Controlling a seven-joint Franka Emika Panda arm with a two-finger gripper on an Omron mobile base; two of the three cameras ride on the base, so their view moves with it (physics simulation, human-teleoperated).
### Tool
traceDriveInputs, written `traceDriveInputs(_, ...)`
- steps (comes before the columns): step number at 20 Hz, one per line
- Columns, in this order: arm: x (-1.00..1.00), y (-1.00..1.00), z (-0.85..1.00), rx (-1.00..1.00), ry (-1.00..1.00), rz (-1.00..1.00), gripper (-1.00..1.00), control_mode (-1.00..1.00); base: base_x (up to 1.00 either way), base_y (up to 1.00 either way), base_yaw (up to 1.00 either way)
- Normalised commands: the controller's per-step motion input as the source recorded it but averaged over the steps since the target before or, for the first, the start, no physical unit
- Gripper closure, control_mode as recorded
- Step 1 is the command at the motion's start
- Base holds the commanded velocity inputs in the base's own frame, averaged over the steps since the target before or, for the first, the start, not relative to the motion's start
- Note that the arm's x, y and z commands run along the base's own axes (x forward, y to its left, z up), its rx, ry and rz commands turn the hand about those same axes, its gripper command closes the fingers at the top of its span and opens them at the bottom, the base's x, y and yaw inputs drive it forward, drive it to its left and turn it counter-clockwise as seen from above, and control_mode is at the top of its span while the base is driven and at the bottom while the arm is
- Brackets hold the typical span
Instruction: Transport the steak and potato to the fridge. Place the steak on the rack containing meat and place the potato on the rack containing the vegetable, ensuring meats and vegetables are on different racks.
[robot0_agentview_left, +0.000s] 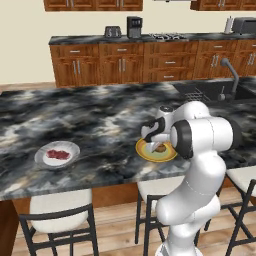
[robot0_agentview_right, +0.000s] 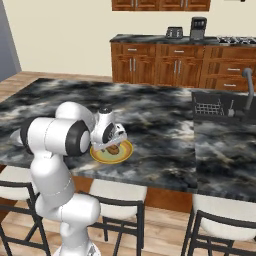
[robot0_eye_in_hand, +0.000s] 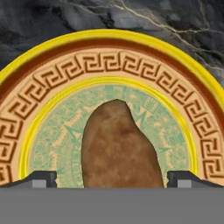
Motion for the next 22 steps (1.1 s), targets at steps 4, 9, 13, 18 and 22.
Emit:
traceDriveInputs(4, -0.01, 0.00, -0.21, 0.00, 0.00, 0.03, -1.00, -1.00, 0.00, 0.00, 0.00)
traceDriveInputs(9, -0.02, 0.01, -0.29, 0.00, 0.00, 0.02, 1.00, -1.00, 0.00, 0.00, 0.00)
traceDriveInputs(13, -0.12, 0.00, -0.28, 0.00, 0.00, 0.01, 1.00, -1.00, 0.00, 0.00, 0.00)
traceDriveInputs(18, -0.17, 0.00, -0.13, 0.00, 0.00, 0.01, 1.00, -1.00, 0.00, 0.00, 0.00)
traceDriveInputs(22, -0.62, 0.00, 0.60, 0.00, -0.07, -0.03, 1.00, -1.00, 0.00, 0.00, 0.00)
